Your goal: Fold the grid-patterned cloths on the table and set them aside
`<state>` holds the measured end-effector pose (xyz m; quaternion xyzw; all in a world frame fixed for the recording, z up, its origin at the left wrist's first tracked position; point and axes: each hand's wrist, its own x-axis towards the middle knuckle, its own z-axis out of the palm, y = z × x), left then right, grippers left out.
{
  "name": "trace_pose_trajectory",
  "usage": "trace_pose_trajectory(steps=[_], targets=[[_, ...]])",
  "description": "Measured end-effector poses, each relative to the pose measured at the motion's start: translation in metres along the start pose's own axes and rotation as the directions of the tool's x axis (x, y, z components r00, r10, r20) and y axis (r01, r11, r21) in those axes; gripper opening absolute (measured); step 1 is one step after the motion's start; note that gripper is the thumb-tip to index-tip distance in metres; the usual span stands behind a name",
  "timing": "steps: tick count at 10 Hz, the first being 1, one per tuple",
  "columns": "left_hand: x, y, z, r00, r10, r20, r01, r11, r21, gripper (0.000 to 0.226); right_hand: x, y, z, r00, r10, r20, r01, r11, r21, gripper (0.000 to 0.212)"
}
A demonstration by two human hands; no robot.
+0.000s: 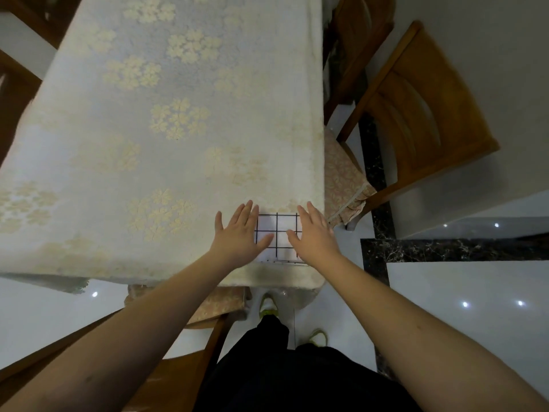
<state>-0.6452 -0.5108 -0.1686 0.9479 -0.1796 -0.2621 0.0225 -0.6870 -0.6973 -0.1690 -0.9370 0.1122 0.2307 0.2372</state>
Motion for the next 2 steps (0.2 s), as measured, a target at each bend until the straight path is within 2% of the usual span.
trace_pose_trajectory(steps=[1, 2], targets=[[-0.021, 0.032, -0.025, 0.995, 0.051, -0.085, -0.053, 0.998, -0.022, 0.078, -0.023, -0.002, -0.024, 0.994, 0.072, -0.085, -0.072, 0.997, 0.011, 0.059], [-0.037, 0.053, -0.042, 0.981, 0.148, -0.122, -0.15, 0.989, -0.015, 0.075, -0.04, 0.006, -0.04, 0.975, 0.169, -0.147, -0.186, 0.976, -0.111, 0.042]])
